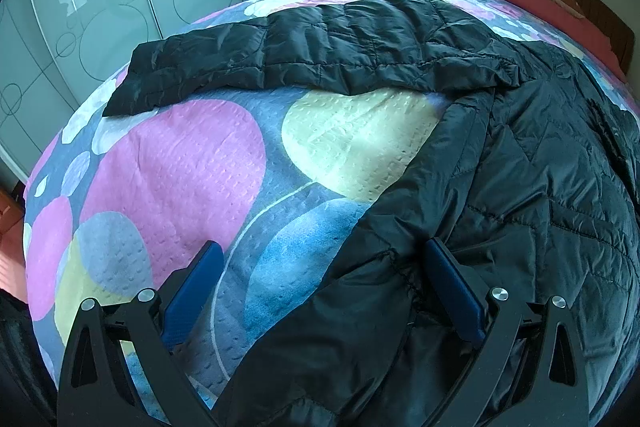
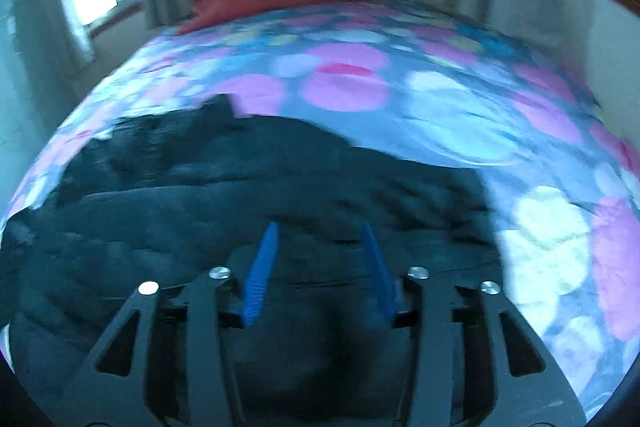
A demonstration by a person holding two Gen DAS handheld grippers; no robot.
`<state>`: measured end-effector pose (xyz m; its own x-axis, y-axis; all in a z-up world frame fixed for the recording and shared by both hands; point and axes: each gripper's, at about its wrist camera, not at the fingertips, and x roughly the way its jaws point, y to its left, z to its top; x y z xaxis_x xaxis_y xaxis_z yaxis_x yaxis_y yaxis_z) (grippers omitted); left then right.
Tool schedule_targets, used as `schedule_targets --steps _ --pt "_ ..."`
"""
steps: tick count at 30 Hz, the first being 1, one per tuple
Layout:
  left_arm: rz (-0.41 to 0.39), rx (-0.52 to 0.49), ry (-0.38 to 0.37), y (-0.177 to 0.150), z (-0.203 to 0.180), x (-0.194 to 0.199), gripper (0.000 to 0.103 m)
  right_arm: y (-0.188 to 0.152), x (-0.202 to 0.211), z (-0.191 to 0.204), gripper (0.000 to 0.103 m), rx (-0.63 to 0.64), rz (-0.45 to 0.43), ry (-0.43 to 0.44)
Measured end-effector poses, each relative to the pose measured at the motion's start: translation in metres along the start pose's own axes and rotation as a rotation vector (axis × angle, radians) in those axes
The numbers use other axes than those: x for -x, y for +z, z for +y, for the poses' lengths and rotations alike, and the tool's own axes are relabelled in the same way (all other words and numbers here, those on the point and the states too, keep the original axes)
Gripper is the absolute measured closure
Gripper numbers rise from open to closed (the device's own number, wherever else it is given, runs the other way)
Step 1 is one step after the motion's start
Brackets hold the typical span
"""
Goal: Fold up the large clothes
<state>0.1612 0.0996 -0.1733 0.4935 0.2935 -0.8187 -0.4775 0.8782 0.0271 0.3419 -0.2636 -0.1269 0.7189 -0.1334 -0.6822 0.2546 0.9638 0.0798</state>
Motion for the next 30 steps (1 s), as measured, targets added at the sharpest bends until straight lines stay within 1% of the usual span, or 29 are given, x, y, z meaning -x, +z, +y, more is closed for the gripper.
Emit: schedule_targets --steps 3,4,5,7,8,10,11,12,14,16,18,19,20,22,23,25,26,27,29,30 --pt "0.000 0.001 -0.002 0.000 0.000 0.000 0.004 -0.009 -0.018 0.035 0.054 0.071 0.045 0.016" --pt "0.000 0.001 -0.002 0.000 0.000 0.000 0.004 -0.013 -0.026 0.039 0.053 0.086 0.069 0.015" --pt "0.000 0.002 -0.003 0.000 0.000 0.000 0.004 -0.020 -0.040 0.046 0.052 0.118 0.106 -0.011" --pt "0.001 0.000 -0.002 0.000 0.000 -0.001 0.004 -0.025 -0.048 0.051 0.052 0.151 0.116 -0.041" --pt "0.000 0.001 -0.002 0.001 0.000 0.000 0.004 -0.022 -0.046 0.050 0.053 0.144 0.120 -0.035" --pt "0.001 0.003 -0.005 0.001 0.000 -0.001 0.004 -0.017 -0.036 0.041 0.053 0.100 0.120 0.007" --pt "0.002 0.005 -0.007 0.001 0.000 -0.001 0.004 -0.016 -0.023 0.027 0.053 0.053 0.100 0.016" --pt "0.001 0.005 -0.008 0.001 0.000 -0.001 0.004 -0.016 -0.023 0.027 0.053 0.053 0.100 0.016" --pt "0.001 0.004 -0.007 0.001 0.000 -0.001 0.004 -0.017 -0.007 0.005 0.053 0.000 0.071 -0.008" --pt "-0.001 0.003 -0.005 0.001 -0.001 -0.001 0.004 -0.019 0.003 -0.019 0.053 -0.044 0.054 -0.070" --pt "-0.001 0.003 -0.005 0.000 -0.001 -0.001 0.004 -0.029 0.000 -0.038 0.054 -0.067 0.068 -0.128" --pt "-0.002 0.003 -0.005 0.000 -0.001 -0.001 0.004 -0.036 -0.008 -0.046 0.053 -0.076 0.081 -0.110" --pt "-0.002 0.002 -0.004 0.000 -0.001 -0.001 0.004 -0.040 -0.010 -0.046 0.053 -0.067 0.080 -0.112" --pt "-0.001 0.003 -0.005 0.001 0.000 -0.001 0.004 -0.038 -0.006 -0.031 0.053 -0.004 0.076 -0.166" --pt "-0.001 0.004 -0.007 0.000 0.000 -0.001 0.004 -0.034 -0.003 -0.025 0.053 0.008 0.067 -0.163" --pt "-0.001 0.000 -0.001 0.001 -0.002 -0.001 0.004 -0.026 0.003 -0.018 0.051 -0.007 0.046 -0.119" --pt "-0.002 -0.001 0.000 0.001 -0.001 -0.001 0.004 -0.021 0.005 -0.012 0.046 -0.005 0.039 -0.113" --pt "-0.002 -0.002 0.000 0.000 -0.001 -0.001 0.004 -0.016 0.005 -0.006 0.044 0.000 0.030 -0.108" --pt "-0.002 -0.001 -0.001 0.000 -0.001 -0.001 0.004 -0.006 -0.003 0.006 0.042 0.019 0.020 -0.106" --pt "-0.002 -0.001 0.000 0.000 -0.001 -0.001 0.004 -0.004 -0.012 0.013 0.042 0.036 0.030 -0.102"
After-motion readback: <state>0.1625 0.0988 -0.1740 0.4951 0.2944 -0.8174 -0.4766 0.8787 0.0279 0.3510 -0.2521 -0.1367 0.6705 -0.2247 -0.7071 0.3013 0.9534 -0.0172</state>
